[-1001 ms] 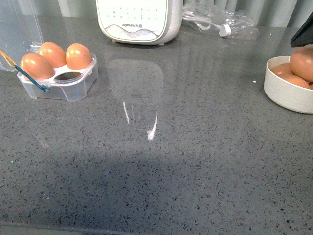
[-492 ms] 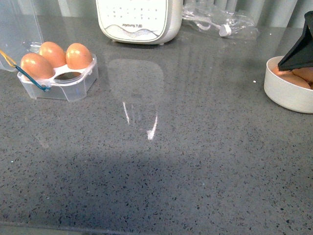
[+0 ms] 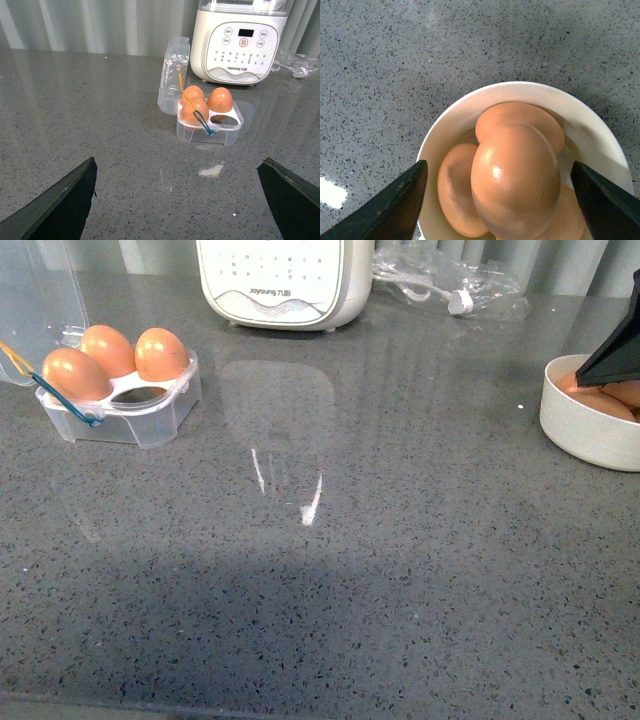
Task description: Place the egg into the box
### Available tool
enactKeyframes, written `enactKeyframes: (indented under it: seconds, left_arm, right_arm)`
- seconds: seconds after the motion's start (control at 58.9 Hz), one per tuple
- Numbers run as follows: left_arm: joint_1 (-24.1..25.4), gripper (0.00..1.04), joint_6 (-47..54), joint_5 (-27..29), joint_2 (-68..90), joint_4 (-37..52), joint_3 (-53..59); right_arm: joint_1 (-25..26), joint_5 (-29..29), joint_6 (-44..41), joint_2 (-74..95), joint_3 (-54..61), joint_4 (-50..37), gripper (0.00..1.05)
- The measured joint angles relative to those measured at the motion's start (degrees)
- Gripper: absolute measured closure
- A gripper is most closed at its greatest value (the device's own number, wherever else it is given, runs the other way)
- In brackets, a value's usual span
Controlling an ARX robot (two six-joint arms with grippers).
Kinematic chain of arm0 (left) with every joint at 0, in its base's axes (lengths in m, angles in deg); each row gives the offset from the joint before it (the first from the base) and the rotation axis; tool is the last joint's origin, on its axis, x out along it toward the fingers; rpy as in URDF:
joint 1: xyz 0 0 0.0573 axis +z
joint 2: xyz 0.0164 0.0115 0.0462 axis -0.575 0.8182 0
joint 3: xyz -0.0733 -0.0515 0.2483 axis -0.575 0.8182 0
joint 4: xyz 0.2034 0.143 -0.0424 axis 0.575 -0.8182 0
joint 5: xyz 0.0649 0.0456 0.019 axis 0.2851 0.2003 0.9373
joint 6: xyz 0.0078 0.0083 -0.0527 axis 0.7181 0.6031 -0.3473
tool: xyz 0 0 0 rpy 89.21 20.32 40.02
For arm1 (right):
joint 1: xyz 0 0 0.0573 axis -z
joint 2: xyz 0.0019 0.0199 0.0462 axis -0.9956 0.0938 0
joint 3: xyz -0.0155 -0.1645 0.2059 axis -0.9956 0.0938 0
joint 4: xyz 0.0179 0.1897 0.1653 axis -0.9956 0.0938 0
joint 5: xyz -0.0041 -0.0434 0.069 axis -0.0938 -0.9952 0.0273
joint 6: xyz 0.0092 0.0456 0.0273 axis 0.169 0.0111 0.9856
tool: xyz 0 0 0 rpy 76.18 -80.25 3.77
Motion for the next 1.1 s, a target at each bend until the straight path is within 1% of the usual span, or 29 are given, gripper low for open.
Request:
enactKeyframes:
  seconds: [0.204,0.271,0.475,0.611,0.713,0.78,0.95,1.052,1.103]
  left_arm:
    - [0.00,0.07,0.00,0.00,0.00,0.00,0.00]
    - [0.00,0.07,0.00,-0.02,0.00,0.00,0.00]
    - [0.00,0.07,0.00,-0.02,0.00,0.00,0.00]
    - [0.00,0.07,0.00,-0.02,0.00,0.00,0.00]
    - [0.00,0.07,0.00,0.00,0.00,0.00,0.00]
    - [0.00,0.07,0.00,-0.02,0.00,0.00,0.00]
    - [0.00,0.07,0.00,0.00,0.00,0.00,0.00]
    - [0.00,0.07,0.00,0.00,0.00,0.00,0.00]
    - [0.00,0.07,0.00,0.00,0.00,0.00,0.00]
  right_arm:
    - [0.17,-0.09,-0.09,0.00,0.09,-0.31,0.58]
    - [0.17,-0.09,-0.09,0.00,0.11,-0.31,0.62]
    - [-0.42,-0.70,-0.63,-0.44,0.11,-0.09,0.63]
    - [-1.75,-0.76,-1.86,-3.19,-0.28,1.73,0.63]
    - [-3.04,-1.40,-2.67,-5.81,-1.03,1.16,0.64]
    - [-4.31,-0.48,-2.69,-8.70,-0.87,-2.95,0.64]
    - [-7.26,-2.54,-3.23,-15.52,4.59,-18.10,0.64]
    - [-8.81,-4.20,-3.43,-18.56,10.14,-28.63,0.64]
    - [-9.51,-4.63,-4.00,-19.69,14.03,-35.60,0.64]
